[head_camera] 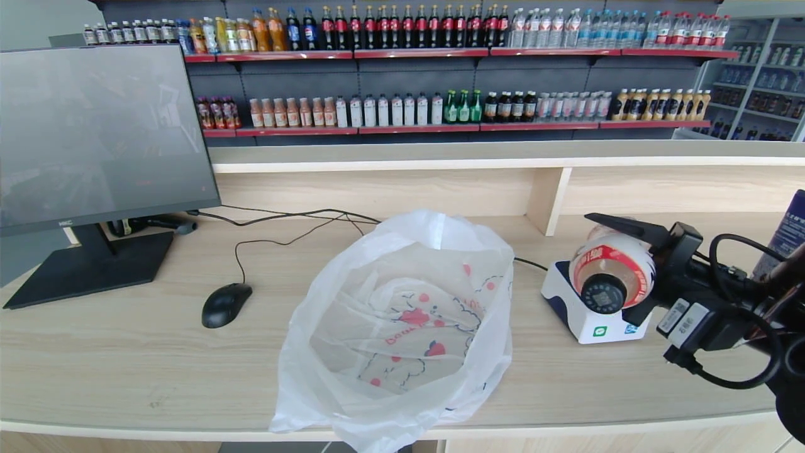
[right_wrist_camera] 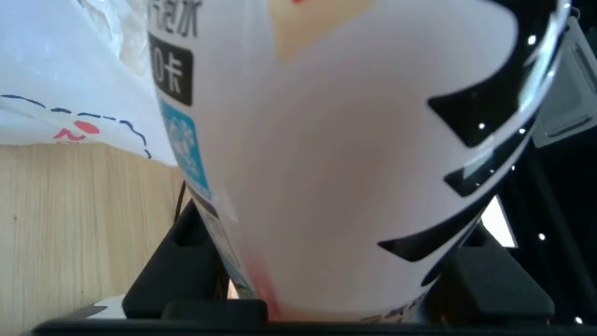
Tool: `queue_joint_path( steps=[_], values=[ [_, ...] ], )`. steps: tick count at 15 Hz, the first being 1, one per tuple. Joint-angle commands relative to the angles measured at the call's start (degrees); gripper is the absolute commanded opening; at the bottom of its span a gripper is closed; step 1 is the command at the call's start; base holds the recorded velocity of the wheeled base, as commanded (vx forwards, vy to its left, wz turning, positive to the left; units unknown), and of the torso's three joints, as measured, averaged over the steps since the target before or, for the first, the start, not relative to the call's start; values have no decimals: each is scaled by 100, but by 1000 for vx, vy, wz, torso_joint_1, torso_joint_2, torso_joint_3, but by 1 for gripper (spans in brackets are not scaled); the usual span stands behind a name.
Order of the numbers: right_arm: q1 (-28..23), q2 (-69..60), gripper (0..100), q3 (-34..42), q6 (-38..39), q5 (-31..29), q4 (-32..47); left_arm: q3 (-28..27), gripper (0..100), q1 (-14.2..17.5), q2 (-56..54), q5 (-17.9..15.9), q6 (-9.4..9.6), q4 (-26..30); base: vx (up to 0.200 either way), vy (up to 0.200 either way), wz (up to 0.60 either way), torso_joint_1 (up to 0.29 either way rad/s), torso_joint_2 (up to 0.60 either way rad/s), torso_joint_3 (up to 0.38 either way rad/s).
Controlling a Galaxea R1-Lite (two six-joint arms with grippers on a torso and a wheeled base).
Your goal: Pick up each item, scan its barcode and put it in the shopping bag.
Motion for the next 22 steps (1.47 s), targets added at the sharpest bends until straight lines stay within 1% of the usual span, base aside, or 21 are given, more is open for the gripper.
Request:
queue_joint_path(
  steps=[1,2,6,7,8,9,12,13,14,15,17,19,21,22],
  values=[
    [-17,-392,0,-75,389,-76,-1,1,100,0,-2,0,-1,-1,0,0,0,0,0,0],
    [0,-533,0,-75,697,-261,-1,1,100,0,-2,0,-1,-1,0,0,0,0,0,0],
    [202,-638,0,109,1136,-507,-1,1,100,0,-2,0,-1,-1,0,0,0,0,0,0],
    [360,-744,0,92,1400,-797,-1,1,100,0,-2,0,-1,-1,0,0,0,0,0,0],
    [466,-796,0,83,1523,-955,-1,1,100,0,-2,0,-1,-1,0,0,0,0,0,0],
    [853,-1007,0,30,2138,-1649,-1,1,100,0,-2,0,-1,-1,0,0,0,0,0,0],
    [1503,-1394,0,267,3790,-3038,-1,1,100,0,-2,0,-1,-1,0,0,0,0,0,0],
    [1591,-1385,0,285,4151,-3275,-1,1,100,0,-2,0,-1,-1,0,0,0,0,0,0],
    [1573,-1341,0,338,4836,-3398,-1,1,100,0,-2,0,-1,-1,0,0,0,0,0,0],
    [1573,-1341,0,382,5293,-3557,-1,1,100,0,-2,-9,-1,-1,0,0,0,0,0,0],
    [1582,-1192,0,311,5988,-4189,-1,1,100,0,-2,0,-1,-1,0,0,0,0,0,0],
    [1591,-1113,0,487,6199,-4312,-1,1,100,0,-2,0,-1,-1,0,0,0,0,0,0],
    [1600,-1122,0,373,6278,-4532,-1,1,100,0,-2,-9,-1,-1,0,0,0,0,0,0],
    [1635,-1157,0,505,6295,-4532,-1,1,100,0,-2,-9,34,-1,0,0,0,0,0,0]
  ],
)
